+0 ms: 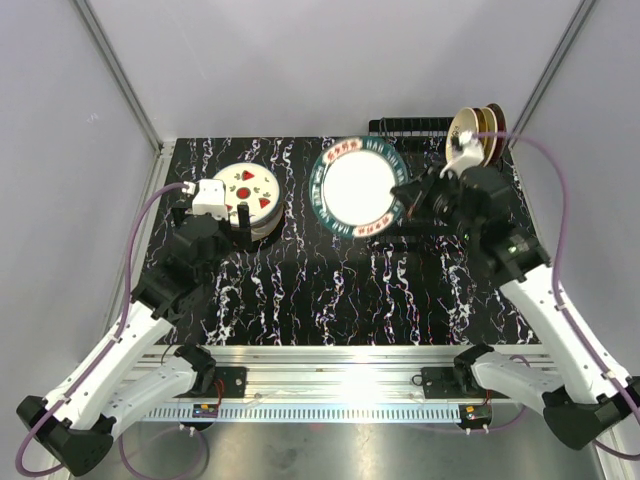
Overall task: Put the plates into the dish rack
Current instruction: Insert the plate into the dish rack
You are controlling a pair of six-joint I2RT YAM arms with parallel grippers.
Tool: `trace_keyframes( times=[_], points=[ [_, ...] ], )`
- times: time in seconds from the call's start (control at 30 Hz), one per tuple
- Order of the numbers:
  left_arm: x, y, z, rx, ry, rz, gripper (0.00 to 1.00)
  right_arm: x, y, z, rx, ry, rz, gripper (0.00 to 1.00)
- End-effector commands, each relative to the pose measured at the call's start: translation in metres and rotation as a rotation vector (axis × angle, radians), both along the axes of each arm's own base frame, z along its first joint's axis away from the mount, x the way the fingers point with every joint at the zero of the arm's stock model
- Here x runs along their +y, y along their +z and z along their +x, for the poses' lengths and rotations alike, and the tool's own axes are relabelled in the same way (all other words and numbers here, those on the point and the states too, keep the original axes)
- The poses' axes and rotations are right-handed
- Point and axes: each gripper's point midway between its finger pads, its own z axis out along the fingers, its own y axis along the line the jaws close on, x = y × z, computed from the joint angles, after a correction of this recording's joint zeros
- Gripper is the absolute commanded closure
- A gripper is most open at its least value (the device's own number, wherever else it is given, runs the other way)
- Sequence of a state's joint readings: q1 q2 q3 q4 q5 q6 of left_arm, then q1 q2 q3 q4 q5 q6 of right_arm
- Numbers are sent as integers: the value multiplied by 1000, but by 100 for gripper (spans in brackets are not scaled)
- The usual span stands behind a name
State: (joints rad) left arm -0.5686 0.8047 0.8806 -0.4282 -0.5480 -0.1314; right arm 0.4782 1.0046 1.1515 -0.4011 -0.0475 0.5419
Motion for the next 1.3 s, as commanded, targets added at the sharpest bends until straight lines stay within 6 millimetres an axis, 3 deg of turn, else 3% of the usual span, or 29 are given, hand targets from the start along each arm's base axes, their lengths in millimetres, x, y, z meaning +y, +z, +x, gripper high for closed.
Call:
trace_keyframes(
  times=[0.0,0.03,0.07,0.13,0.17,0.23,0.4,0.73,0.9,1.27],
  points=[
    [-6,25,1,-59,-18,-56,1,-28,64,13,-128,-110,-149,100],
    [-6,26,1,-59,-16,-54,1,-29,61,24,-102,-122,-198,100],
    [-5,25,1,-57,-12,-48,1,-37,92,28,-168,-160,-225,100],
    [-3,23,2,-52,-1,-37,1,-46,97,46,-160,-221,-304,100],
    [-3,22,2,-49,0,-35,1,-52,123,48,-216,-243,-322,100],
    [-4,21,3,-45,-3,-32,1,-64,140,62,-240,-305,-357,100],
    [-5,19,4,-39,-6,-29,1,-92,153,92,-276,-431,-502,100],
    [-9,15,5,-23,-21,-27,1,-144,181,107,-342,-637,-646,100],
    [-11,16,5,-24,-33,-34,1,-157,181,114,-336,-687,-735,100],
    [-14,14,6,-15,-44,-33,1,-172,153,128,-272,-750,-911,100]
  ],
)
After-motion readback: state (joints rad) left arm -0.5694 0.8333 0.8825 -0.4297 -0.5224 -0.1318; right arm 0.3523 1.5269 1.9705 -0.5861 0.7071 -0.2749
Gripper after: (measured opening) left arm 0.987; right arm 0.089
